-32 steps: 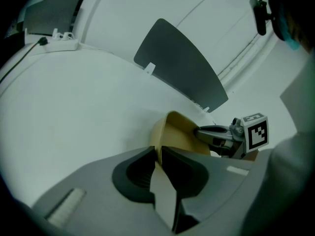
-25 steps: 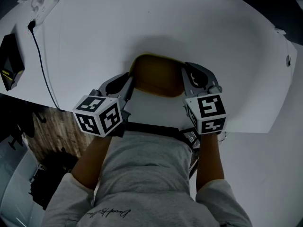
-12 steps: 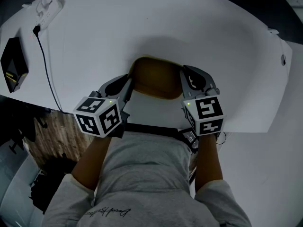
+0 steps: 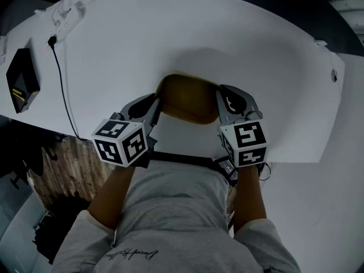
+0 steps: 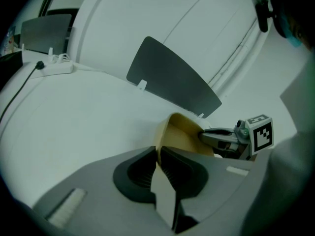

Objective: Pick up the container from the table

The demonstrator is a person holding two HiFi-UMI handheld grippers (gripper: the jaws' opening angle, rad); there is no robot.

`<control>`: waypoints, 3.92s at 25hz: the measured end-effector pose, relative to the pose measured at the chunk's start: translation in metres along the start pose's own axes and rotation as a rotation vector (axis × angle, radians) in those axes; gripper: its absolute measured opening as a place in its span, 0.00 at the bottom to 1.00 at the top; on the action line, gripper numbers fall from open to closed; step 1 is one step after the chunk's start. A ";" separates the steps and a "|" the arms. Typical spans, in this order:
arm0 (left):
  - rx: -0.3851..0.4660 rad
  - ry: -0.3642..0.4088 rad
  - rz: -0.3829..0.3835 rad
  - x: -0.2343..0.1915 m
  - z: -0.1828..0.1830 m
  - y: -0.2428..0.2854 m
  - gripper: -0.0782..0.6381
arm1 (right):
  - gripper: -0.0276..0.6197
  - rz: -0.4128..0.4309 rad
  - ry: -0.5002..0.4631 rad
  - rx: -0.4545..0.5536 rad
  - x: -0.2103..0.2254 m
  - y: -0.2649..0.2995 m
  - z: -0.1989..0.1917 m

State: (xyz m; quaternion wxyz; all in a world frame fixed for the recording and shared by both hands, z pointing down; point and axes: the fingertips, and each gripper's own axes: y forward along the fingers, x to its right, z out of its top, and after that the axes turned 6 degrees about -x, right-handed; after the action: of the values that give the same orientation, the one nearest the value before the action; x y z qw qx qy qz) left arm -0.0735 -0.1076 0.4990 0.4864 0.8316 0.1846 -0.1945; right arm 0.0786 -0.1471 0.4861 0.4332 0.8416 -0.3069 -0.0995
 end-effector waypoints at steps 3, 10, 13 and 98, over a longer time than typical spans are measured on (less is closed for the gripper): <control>0.011 0.003 -0.001 0.001 0.004 -0.005 0.16 | 0.09 -0.005 -0.006 0.011 -0.002 -0.004 0.006; 0.036 0.014 -0.002 0.004 0.013 -0.016 0.15 | 0.09 -0.014 -0.009 0.043 -0.007 -0.016 0.020; 0.045 0.021 -0.007 0.005 0.016 -0.021 0.15 | 0.09 -0.019 -0.015 0.040 -0.009 -0.020 0.020; 0.236 0.159 -0.083 0.068 0.057 -0.117 0.15 | 0.09 -0.147 -0.098 0.225 -0.043 -0.141 0.078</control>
State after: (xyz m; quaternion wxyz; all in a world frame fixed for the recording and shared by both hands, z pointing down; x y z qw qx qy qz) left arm -0.0812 -0.0967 0.3529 0.3606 0.8873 0.2328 -0.1684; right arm 0.0714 -0.1120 0.3229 0.3122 0.8992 -0.2743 -0.1371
